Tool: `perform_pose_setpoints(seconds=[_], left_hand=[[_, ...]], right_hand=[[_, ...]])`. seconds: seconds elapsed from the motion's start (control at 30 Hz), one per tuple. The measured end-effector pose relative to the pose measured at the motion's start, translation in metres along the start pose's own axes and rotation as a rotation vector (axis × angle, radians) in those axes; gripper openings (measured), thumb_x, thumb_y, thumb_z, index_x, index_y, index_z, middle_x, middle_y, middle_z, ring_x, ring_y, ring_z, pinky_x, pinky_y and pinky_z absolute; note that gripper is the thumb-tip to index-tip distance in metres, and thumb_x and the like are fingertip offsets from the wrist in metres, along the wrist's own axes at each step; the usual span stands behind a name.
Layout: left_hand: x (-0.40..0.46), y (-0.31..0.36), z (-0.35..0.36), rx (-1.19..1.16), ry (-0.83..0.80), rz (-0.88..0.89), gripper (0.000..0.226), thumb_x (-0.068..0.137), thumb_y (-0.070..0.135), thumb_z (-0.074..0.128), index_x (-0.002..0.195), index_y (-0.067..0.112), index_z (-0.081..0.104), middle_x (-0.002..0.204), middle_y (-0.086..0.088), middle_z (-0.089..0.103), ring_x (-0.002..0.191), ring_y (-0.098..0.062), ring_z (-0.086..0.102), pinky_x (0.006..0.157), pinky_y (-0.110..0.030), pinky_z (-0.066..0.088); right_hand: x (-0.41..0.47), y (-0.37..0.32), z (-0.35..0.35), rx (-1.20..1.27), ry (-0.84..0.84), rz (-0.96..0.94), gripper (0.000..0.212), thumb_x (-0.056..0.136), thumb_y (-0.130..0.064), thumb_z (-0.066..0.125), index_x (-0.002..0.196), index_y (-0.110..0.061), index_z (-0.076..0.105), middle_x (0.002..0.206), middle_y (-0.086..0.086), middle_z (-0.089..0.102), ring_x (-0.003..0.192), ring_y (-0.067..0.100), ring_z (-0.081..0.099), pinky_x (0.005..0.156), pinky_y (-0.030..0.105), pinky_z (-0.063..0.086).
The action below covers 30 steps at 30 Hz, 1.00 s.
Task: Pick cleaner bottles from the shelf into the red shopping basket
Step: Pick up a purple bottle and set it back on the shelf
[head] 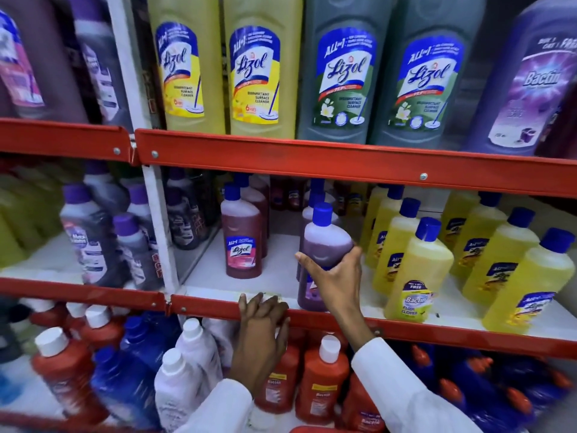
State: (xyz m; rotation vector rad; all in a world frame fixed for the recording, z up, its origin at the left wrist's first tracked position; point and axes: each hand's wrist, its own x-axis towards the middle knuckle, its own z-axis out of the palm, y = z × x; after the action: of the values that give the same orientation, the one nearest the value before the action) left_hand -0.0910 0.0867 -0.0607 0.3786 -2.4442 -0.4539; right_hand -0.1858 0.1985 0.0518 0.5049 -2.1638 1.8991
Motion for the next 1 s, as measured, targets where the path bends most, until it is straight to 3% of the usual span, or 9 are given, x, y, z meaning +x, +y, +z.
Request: perform_pose_setpoints(seconds=[0.27,0.5,0.6,0.7,0.8,0.9,1.0], left_hand=[[-0.002,-0.001,0.002,-0.047,0.015,0.005,0.022,0.088,0.031,0.052,0.107,0.029,0.062,0.120,0.002,0.066,0.125,-0.028,0.045,0.117,-0.051,0.012],[-0.006,0.007,-0.003,0.017,0.002,-0.025,0.037,0.086,0.039,0.049,0.118,0.026,0.061,0.129,-0.001,0.064,0.128,-0.027,0.044,0.117,-0.052,0.016],[-0.009,0.022,-0.005,0.037,0.053,0.002,0.037,0.085,0.034,0.056,0.120,0.023,0.060,0.130,-0.002,0.062,0.126,-0.026,0.046,0.112,-0.051,0.031],[-0.009,0.049,-0.003,-0.011,0.105,0.106,0.035,0.085,0.026,0.063,0.119,0.018,0.060,0.124,-0.003,0.064,0.118,-0.025,0.050,0.101,-0.043,0.045],[-0.003,0.085,0.009,-0.066,0.096,0.214,0.034,0.084,0.023,0.064,0.117,0.016,0.061,0.118,-0.004,0.065,0.112,-0.022,0.054,0.098,-0.035,0.048],[0.006,0.115,0.023,-0.071,0.035,0.243,0.035,0.084,0.023,0.062,0.119,0.016,0.059,0.117,-0.003,0.064,0.111,-0.020,0.054,0.095,-0.032,0.049],[0.009,0.131,0.032,0.003,-0.045,0.226,0.035,0.083,0.024,0.060,0.117,0.017,0.061,0.111,-0.002,0.066,0.105,-0.021,0.057,0.090,-0.033,0.051]], right_hand=[[0.002,0.009,0.005,-0.025,-0.038,0.001,0.095,0.062,-0.037,0.094,0.134,-0.009,0.039,0.131,0.010,0.057,0.113,0.021,0.056,0.086,0.024,0.052],[-0.006,0.018,-0.016,-0.068,-0.098,-0.026,0.097,0.063,-0.039,0.093,0.140,-0.013,0.040,0.133,0.003,0.055,0.117,0.019,0.057,0.091,0.026,0.053],[-0.018,0.038,-0.048,-0.119,-0.041,-0.102,0.076,0.070,-0.038,0.088,0.133,-0.020,0.049,0.129,-0.003,0.055,0.112,0.014,0.058,0.090,0.031,0.055],[-0.028,0.061,-0.087,-0.128,0.116,-0.181,0.040,0.074,-0.018,0.085,0.106,-0.023,0.061,0.106,0.000,0.063,0.088,0.016,0.066,0.075,0.044,0.059],[-0.026,0.075,-0.117,-0.137,0.285,-0.173,0.030,0.073,-0.012,0.082,0.092,-0.018,0.059,0.092,0.005,0.060,0.076,0.025,0.062,0.070,0.051,0.056],[-0.013,0.080,-0.134,-0.177,0.395,-0.098,0.058,0.065,-0.022,0.086,0.110,-0.009,0.051,0.110,0.009,0.053,0.103,0.032,0.054,0.086,0.055,0.051],[0.009,0.078,-0.138,-0.278,0.338,-0.024,0.095,0.058,-0.040,0.089,0.132,-0.005,0.040,0.132,0.016,0.049,0.124,0.035,0.045,0.102,0.052,0.046]])
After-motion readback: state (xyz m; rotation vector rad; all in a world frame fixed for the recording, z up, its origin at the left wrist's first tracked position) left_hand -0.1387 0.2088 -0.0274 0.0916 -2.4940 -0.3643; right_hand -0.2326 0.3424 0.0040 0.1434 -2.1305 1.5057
